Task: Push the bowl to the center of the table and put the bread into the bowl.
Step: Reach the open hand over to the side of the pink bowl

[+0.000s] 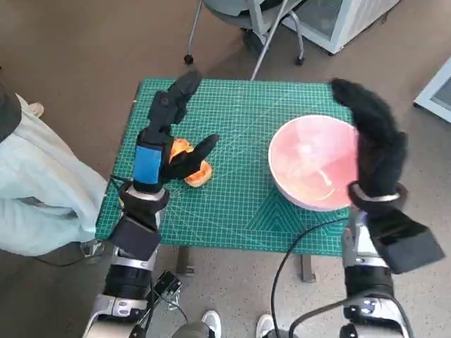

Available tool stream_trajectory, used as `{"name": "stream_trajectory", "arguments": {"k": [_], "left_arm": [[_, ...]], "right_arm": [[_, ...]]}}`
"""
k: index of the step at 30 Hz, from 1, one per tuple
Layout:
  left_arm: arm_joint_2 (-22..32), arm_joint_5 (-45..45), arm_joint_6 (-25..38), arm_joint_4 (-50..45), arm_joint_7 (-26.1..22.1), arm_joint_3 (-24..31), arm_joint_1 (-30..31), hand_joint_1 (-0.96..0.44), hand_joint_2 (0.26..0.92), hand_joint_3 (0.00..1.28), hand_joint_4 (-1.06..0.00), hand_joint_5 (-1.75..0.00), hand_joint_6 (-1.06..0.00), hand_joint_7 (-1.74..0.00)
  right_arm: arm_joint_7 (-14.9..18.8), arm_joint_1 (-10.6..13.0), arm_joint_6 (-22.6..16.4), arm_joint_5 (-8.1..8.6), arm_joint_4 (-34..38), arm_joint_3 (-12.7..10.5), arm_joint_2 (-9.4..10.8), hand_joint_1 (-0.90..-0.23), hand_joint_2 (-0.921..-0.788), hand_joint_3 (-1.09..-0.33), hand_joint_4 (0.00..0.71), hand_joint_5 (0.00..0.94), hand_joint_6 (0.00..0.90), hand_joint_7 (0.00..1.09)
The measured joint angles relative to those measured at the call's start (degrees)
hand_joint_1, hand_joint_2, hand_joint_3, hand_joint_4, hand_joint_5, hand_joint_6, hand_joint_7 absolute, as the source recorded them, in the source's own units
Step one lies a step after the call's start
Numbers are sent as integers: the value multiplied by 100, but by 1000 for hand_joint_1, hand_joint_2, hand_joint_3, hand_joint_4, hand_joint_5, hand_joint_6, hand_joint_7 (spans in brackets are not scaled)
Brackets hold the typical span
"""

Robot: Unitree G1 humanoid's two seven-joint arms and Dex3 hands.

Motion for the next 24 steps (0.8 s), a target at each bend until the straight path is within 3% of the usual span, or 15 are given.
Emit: {"name": "stream_trajectory", "arguments": {"k": [6, 14, 17, 20, 24], "left_arm": [[94, -12, -4, 20, -3, 21, 0, -355, 921, 240, -401, -4, -157, -523], [102, -15, -23, 130, -3, 13, 0, -366, 921, 246, -401, -3, -157, -513], [102, -24, -24, 182, -4, 12, 0, -367, 921, 246, -401, -3, -156, -510], [101, -46, -28, 189, -14, 8, 0, -370, 921, 244, -401, -3, -157, -508], [101, -78, -47, 189, -29, 7, 0, -372, 921, 243, -402, -3, -159, -506]], "right_arm": [[-1049, -193, -160, -389, 1052, -494, -415, -496, -921, -864, 307, 0, -1, 744], [-2215, -389, 180, -889, 2425, -564, -885, -497, -921, -859, 301, 1, 15, 717], [-2403, -401, 467, -944, 2766, -548, -931, -502, -921, -863, 294, 1, 49, 638], [-2380, -401, 813, -915, 3027, -571, -919, -511, -921, -862, 273, 3, 68, 550], [-2124, -400, 1146, -703, 3234, -682, -802, -527, -921, -852, 256, 4, 95, 479]]}}
